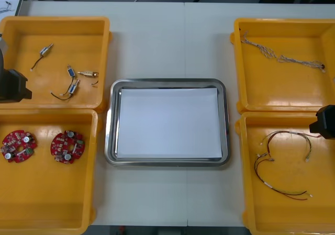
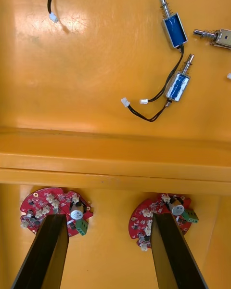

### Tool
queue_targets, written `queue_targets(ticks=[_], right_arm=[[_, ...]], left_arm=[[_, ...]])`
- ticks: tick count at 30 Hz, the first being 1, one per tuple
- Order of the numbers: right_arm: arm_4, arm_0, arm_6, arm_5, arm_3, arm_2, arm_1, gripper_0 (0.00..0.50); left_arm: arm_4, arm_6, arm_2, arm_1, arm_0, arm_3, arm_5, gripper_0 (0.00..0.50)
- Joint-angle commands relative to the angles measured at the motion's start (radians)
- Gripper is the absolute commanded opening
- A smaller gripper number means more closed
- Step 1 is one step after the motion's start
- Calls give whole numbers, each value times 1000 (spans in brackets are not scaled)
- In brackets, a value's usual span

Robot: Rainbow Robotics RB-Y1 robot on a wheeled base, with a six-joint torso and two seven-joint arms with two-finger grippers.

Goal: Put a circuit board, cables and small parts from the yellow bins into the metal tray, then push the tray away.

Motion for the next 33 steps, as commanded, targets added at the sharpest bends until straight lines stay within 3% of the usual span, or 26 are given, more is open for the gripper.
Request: queue_targets(ticks=[1,10,16,23,33], right_arm=[[-8,56,6,2,-22,-20,0,500],[-17,126,4,4,-103,-24,-39,500],[-23,166,26,4,-160,-24,-37,500],[-31,235,64,-30,-224,-23,-39,500],[14,372,234,-150,-234,-23,-34,500]], left_arm=[[-8,-96,31,44,13,-29,-9,500],[-8,-96,31,44,13,-29,-9,500],[61,-101,49,40,32,-25,5,500],[77,-102,66,41,41,-44,28,500],[61,-98,132,38,171,-168,23,500]])
